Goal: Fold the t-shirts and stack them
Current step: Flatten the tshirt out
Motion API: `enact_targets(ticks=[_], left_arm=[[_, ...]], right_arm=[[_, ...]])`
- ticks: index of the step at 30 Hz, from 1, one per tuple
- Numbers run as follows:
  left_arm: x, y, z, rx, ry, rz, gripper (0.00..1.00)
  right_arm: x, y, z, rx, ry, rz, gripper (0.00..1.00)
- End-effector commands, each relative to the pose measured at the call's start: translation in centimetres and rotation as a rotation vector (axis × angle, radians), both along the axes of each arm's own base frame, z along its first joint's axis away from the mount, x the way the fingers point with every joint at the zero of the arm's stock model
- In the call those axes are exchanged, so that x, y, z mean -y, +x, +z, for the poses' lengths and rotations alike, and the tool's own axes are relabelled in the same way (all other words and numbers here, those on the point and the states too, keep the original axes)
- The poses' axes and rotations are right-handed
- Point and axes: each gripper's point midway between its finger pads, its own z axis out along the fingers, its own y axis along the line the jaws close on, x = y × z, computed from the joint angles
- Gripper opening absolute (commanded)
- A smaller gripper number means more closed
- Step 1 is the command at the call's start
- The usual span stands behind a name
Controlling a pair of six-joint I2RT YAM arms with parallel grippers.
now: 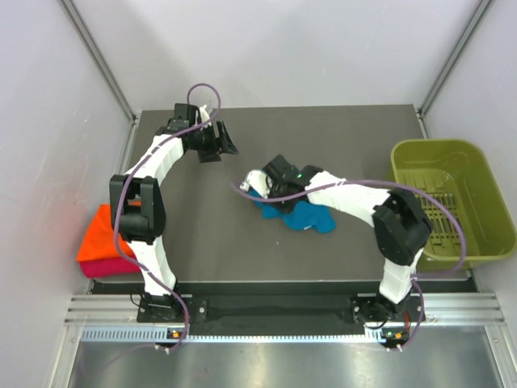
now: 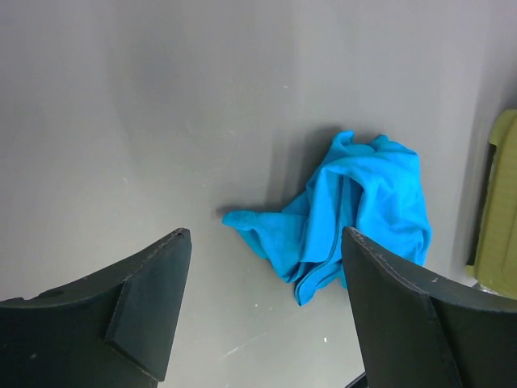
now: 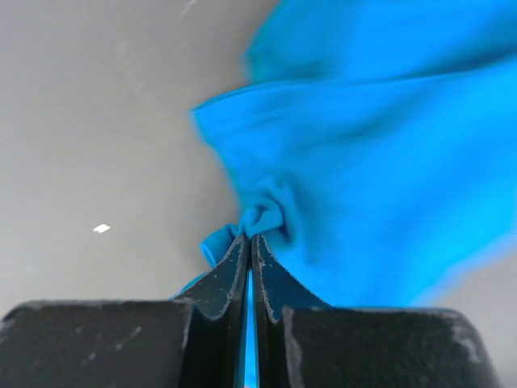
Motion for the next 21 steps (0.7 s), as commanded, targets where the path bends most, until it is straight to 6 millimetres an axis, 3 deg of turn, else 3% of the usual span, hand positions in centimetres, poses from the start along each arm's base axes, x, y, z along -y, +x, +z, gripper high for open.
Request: enact_targets(ticks=[1, 3, 4, 6, 7, 11, 14, 21], left_arm=[[-0.7, 0.7, 3.7, 0.110, 0.015, 0.017, 0.79], [-0.7, 0.8, 3.7, 0.111, 0.012, 0.016, 0.79], [-0.7, 0.8, 3.8, 0.113, 0.008, 0.014, 0.79], [-0.6, 0.9, 3.9, 0.118, 0.004, 0.017, 0.79], [-0.5, 0.9, 4.2, 0.124, 0.002, 0.018, 0.79], [-0.6, 0.9, 5.0, 0.142, 0.000, 0.022, 0.79], [-0.6, 0.7, 5.3, 0.152, 0.004, 0.019, 0.79], [-1.0, 0.4, 5.7, 0.168, 0.018, 0.023, 0.79]], right_arm=[[-0.5, 5.5, 15.5, 0.358, 0.193, -0.013, 0.00], [0.1, 5.9, 18.4, 0.412, 0.194, 0.020, 0.00], [0.1, 6.2, 21.0, 0.461, 0.220, 0.031, 0.00], [0.2, 6.0, 22.5, 0.477, 0.219, 0.048, 0.00], [-0.1, 6.2, 24.4, 0.501, 0.247, 0.039, 0.00], [-0.3, 5.6, 27.0, 0.514, 0.304, 0.033, 0.00], [0.6, 6.0, 27.0, 0.548, 0.272, 0.023, 0.00], [9.2, 10.3, 23.7, 0.434, 0.304, -0.241, 0.00]])
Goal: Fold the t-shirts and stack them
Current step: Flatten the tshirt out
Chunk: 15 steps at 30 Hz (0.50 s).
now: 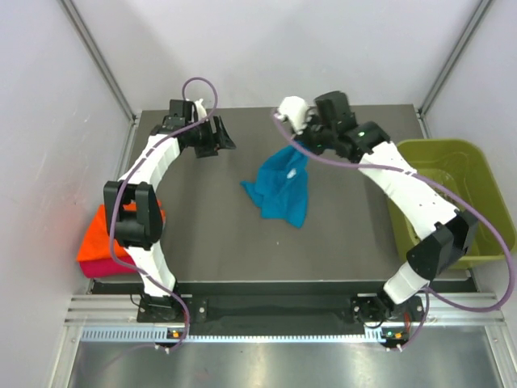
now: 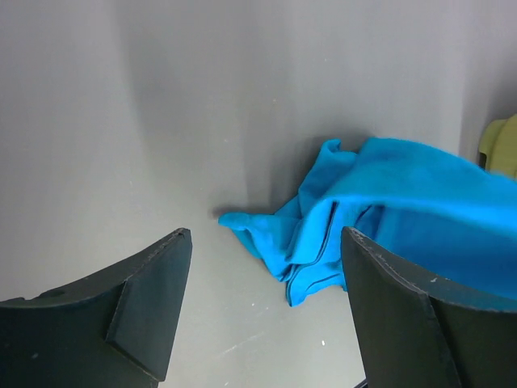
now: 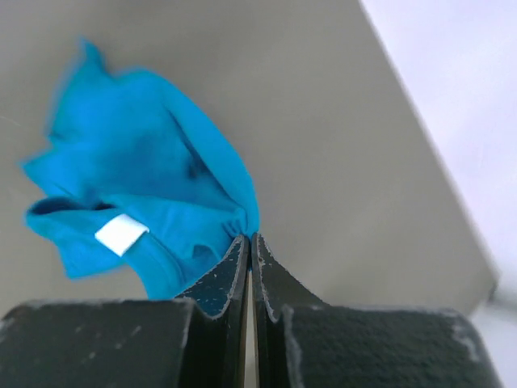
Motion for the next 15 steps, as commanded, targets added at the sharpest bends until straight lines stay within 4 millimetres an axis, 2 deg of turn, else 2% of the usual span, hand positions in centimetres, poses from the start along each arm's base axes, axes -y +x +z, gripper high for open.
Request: enact_targets(ticks=[1, 3, 4, 6, 7, 8, 10, 13, 15], left_arm=[[-0.5, 0.4, 3.3, 0.108, 0.004, 0.003, 0.79], [-0.6, 0.2, 3.1, 0.105, 0.013, 0.009, 0.79], [-0.7, 0.1, 3.2, 0.107, 0.015, 0.012, 0.79], [-0.8, 0.0, 3.3, 0.108, 0.019, 0.014, 0.80], [-0.8, -0.1, 3.1, 0.102, 0.020, 0.014, 0.79], [-0.8, -0.3, 3.1, 0.100, 0.019, 0.011, 0.80], [-0.6, -0.9, 1.8, 0.064, 0.008, 0.003, 0.80], [0.0, -1.7, -1.1, -0.030, -0.029, -0.005, 0.79], [0.8, -2.1, -2.8, -0.088, -0.069, -0.030, 0.75]], right_arm=[[4.4, 1.3, 1.5, -0.011, 0.079, -0.114, 0.00], [3.8, 1.3, 3.2, 0.014, 0.105, -0.081, 0.00], [3.1, 1.4, 5.3, 0.050, 0.125, -0.060, 0.00], [1.4, 1.1, 7.6, 0.099, 0.132, -0.007, 0.00], [0.8, 1.0, 9.9, 0.147, 0.152, 0.011, 0.00], [0.3, 0.9, 11.0, 0.174, 0.160, 0.025, 0.00], [-0.7, 0.4, 13.5, 0.233, 0.187, 0.049, 0.00], [-1.0, -0.1, 14.2, 0.257, 0.181, 0.052, 0.00], [-0.8, -0.1, 13.4, 0.244, 0.167, 0.039, 0.00]])
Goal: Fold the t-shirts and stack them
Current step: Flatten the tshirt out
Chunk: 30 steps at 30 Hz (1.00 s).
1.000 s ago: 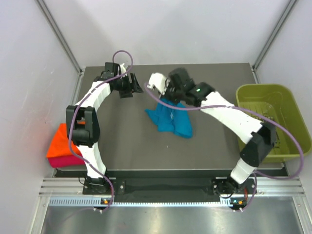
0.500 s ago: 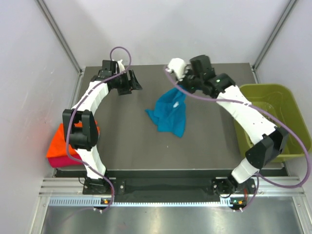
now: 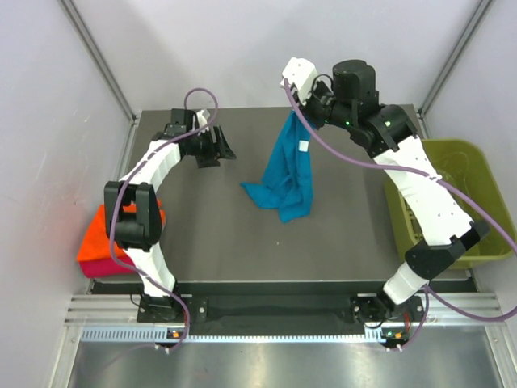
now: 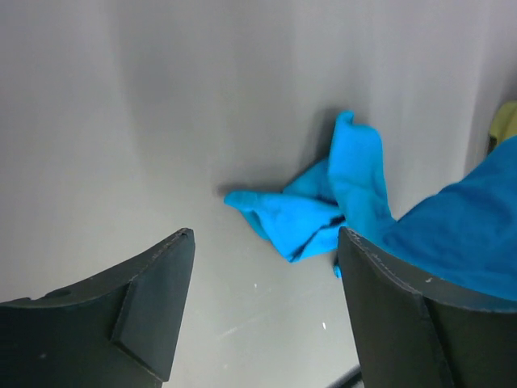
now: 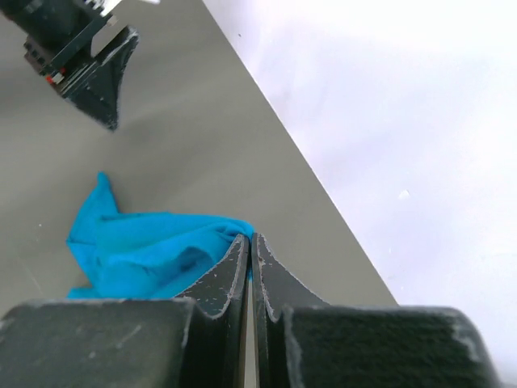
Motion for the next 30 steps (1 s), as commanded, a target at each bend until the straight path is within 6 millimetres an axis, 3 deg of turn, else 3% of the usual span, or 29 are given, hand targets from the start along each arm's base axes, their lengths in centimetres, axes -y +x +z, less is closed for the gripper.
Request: enact_targets(ticks=[1, 3, 11, 18, 22, 23, 24, 25, 28, 30], left_arm=[[1.6, -0.8, -1.6, -0.067, -0.110, -0.051, 0.73], [2.2, -0.9, -3.1, -0.123, -0.143, -0.051, 0.69], [5.5, -3.1, -7.6, -0.291, -0.220, -0.067, 0.70], [8.4, -3.1, -8.6, -0.313, -0.251, -0.125, 0.59], [9.2, -3.1, -8.7, -0.310, -0.257, -0.141, 0.38], [9.3, -3.1, -8.6, -0.306, -0.257, -0.142, 0.18], [9.3, -3.0, -8.6, -0.303, -0.256, -0.141, 0.06], [9.2, -2.9, -8.5, -0.297, -0.250, -0.137, 0.00], [8.8, -2.2, -7.2, -0.255, -0.248, -0.143, 0.00], [8.1, -1.2, -4.1, -0.180, -0.264, -0.150, 0.00]], right_arm=[[0.9, 0.0, 1.0, 0.039, -0.004, -0.027, 0.00], [1.5, -0.1, 1.1, 0.051, -0.012, -0.048, 0.00], [3.9, 0.0, 1.5, 0.071, -0.010, -0.120, 0.00], [5.0, 0.2, 0.6, 0.050, -0.019, -0.146, 0.00], [5.4, 0.5, 0.3, 0.036, -0.011, -0.161, 0.00], [5.7, 0.6, 0.3, 0.034, -0.008, -0.168, 0.00], [5.7, 0.7, 0.1, 0.031, -0.007, -0.169, 0.00], [5.7, 0.8, 0.1, 0.031, -0.007, -0.171, 0.00], [6.5, 1.3, 0.0, 0.026, -0.006, -0.197, 0.00], [7.2, 1.5, 0.4, 0.039, 0.003, -0.216, 0.00]])
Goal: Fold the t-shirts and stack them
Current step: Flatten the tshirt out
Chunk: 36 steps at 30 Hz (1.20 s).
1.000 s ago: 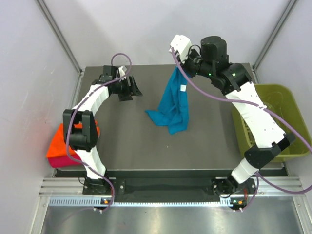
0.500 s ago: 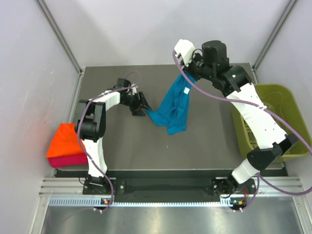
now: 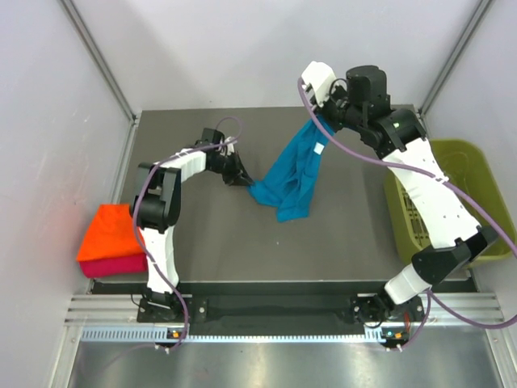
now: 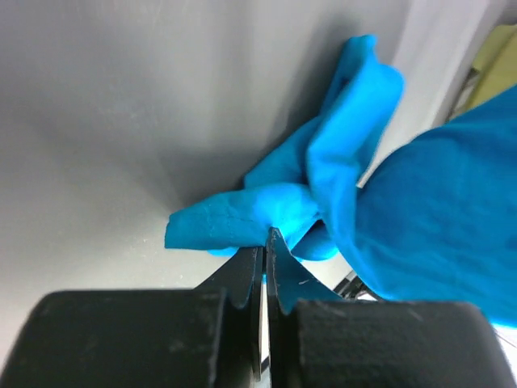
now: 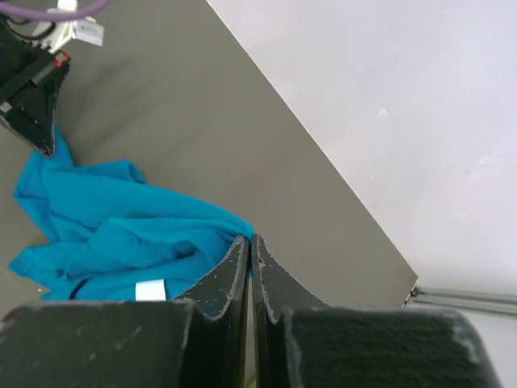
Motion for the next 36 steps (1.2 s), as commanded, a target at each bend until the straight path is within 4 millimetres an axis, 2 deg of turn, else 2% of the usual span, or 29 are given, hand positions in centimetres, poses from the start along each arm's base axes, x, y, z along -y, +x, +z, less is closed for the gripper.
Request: enact_targets(ticks=[1, 2, 3, 4, 5, 7, 9, 11, 12, 13, 14, 15, 16, 18, 19, 22, 25, 28, 30, 31, 32, 33, 34, 36], left_arm=[[-1.7, 3.8, 8.7, 0.249, -0.065, 0.015, 0.00], [-2.5, 3.8, 9.8, 0.275, -0.060, 0.022, 0.00], [-3.4, 4.8, 12.3, 0.356, -0.054, 0.022, 0.00], [-5.4, 5.0, 14.9, 0.407, -0.045, 0.048, 0.00], [-6.1, 5.4, 17.5, 0.475, -0.043, 0.047, 0.00], [-8.4, 5.2, 21.0, 0.580, -0.006, 0.046, 0.00], [-9.7, 4.9, 24.0, 0.678, 0.025, 0.027, 0.00], [-9.6, 3.7, 26.7, 0.744, 0.034, 0.000, 0.00], [-9.5, 3.2, 27.5, 0.782, 0.033, -0.031, 0.00], [-9.4, 2.3, 28.9, 0.817, 0.032, -0.041, 0.00], [-9.4, 1.9, 29.3, 0.835, 0.032, -0.050, 0.00], [-10.4, 1.8, 29.9, 0.857, 0.049, -0.035, 0.00], [-10.6, 1.2, 30.6, 0.878, 0.056, -0.030, 0.00], [-10.5, 0.7, 30.4, 0.868, 0.057, -0.024, 0.00], [-10.6, 0.4, 30.4, 0.866, 0.054, -0.023, 0.00], [-10.3, 0.0, 29.3, 0.827, 0.035, -0.027, 0.00], [-10.2, -0.6, 29.0, 0.821, 0.035, -0.050, 0.00], [-10.1, -1.5, 30.8, 0.897, 0.039, -0.088, 0.00], [-9.8, -2.7, 32.2, 0.948, 0.015, -0.112, 0.00], [-9.6, -3.0, 32.5, 0.955, 0.008, -0.119, 0.02], [-9.8, -3.2, 32.3, 0.944, 0.014, -0.107, 0.09], [-9.9, -3.4, 32.4, 0.936, 0.022, -0.088, 0.32], [-10.1, -3.5, 31.8, 0.914, 0.031, -0.077, 0.45], [-10.7, -2.9, 31.1, 0.915, 0.077, -0.052, 0.64]], right_arm=[[2.3, 0.1, 3.9, 0.098, 0.075, -0.069, 0.00], [2.8, 0.4, 3.9, 0.098, 0.082, -0.085, 0.00], [3.6, 0.3, 4.6, 0.109, 0.100, -0.106, 0.00], [5.1, 0.6, 4.8, 0.109, 0.126, -0.150, 0.00], [6.0, 0.4, 5.4, 0.123, 0.150, -0.170, 0.00], [8.1, 0.4, 5.9, 0.130, 0.187, -0.222, 0.00], [9.4, -0.2, 5.9, 0.133, 0.203, -0.246, 0.00], [10.8, -1.0, 5.7, 0.132, 0.223, -0.273, 0.00], [10.6, -1.5, 5.3, 0.116, 0.240, -0.262, 0.00], [10.9, -1.7, 4.3, 0.092, 0.237, -0.262, 0.00], [11.1, -2.7, 4.5, 0.099, 0.247, -0.259, 0.00], [11.1, -3.1, 4.1, 0.085, 0.261, -0.257, 0.00], [11.7, -3.3, 2.5, 0.051, 0.259, -0.276, 0.00], [12.1, -4.1, 1.6, 0.027, 0.273, -0.285, 0.00], [12.6, -4.1, 0.1, -0.005, 0.268, -0.302, 0.00], [12.5, -4.6, -0.8, -0.033, 0.282, -0.289, 0.00], [12.4, -4.8, -0.6, -0.037, 0.296, -0.282, 0.00], [12.8, -4.9, 0.7, -0.006, 0.314, -0.284, 0.00], [13.0, -5.0, 1.0, -0.002, 0.321, -0.290, 0.00], [13.2, -5.0, 0.4, -0.016, 0.319, -0.299, 0.00], [13.2, -5.0, 0.1, -0.024, 0.319, -0.299, 0.00], [13.3, -4.9, -0.3, -0.034, 0.319, -0.303, 0.00], [13.2, -4.8, -1.5, -0.064, 0.316, -0.306, 0.00], [12.5, -4.5, -2.8, -0.101, 0.316, -0.276, 0.00]])
